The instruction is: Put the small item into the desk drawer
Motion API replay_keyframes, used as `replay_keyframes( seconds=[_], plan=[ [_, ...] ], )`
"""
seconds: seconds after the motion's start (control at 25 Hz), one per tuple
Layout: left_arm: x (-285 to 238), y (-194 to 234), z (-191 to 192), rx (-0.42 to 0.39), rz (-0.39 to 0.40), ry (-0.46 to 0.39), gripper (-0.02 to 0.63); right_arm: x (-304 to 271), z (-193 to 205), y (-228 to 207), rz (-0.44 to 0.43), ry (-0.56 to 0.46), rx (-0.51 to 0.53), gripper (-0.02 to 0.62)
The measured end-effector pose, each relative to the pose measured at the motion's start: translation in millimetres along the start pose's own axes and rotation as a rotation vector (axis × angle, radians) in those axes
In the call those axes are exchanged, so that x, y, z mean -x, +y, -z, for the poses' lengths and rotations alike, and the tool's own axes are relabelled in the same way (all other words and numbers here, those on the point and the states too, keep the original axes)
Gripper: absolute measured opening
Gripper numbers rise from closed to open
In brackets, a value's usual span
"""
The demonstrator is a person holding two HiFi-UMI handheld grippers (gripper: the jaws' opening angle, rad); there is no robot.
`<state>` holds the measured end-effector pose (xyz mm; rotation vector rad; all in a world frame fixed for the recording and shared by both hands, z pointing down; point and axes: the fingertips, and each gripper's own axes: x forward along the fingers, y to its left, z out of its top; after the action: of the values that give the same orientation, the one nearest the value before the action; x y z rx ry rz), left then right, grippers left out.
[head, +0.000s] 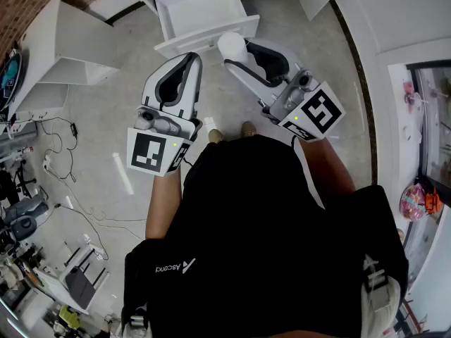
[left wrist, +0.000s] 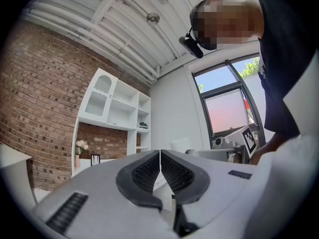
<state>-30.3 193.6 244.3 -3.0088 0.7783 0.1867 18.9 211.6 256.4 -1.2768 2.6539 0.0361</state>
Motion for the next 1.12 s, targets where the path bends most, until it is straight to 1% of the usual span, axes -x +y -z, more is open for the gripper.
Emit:
replay_keyframes(
  seconds=[0.32,0.52,0.84,1.12],
  plan=[
    [1.4,4.3,-0.5,0.005,-0.003,-0.001,0.005,-2.0,-3.9,1.3,-0.001,-0.023,-0.023,0.156],
    [-1.8,7.5,3.7,0.009,-0.011,0.0,0.005,0.6,0.2,-5.4,0.011,-0.018,-0.027,0.156],
    [-22.7,4.1,7.7,0.004,-0.05,0.006,0.005,10.4,0.7,-30.2,0.0,-0.009,-0.037,0.156],
    [-44.9,-1.2,15.2,-0.005,-0.085,0.012,0.005,15.9,2.8,-53.3,-0.039,0.003,-0.035,0.156]
  ],
)
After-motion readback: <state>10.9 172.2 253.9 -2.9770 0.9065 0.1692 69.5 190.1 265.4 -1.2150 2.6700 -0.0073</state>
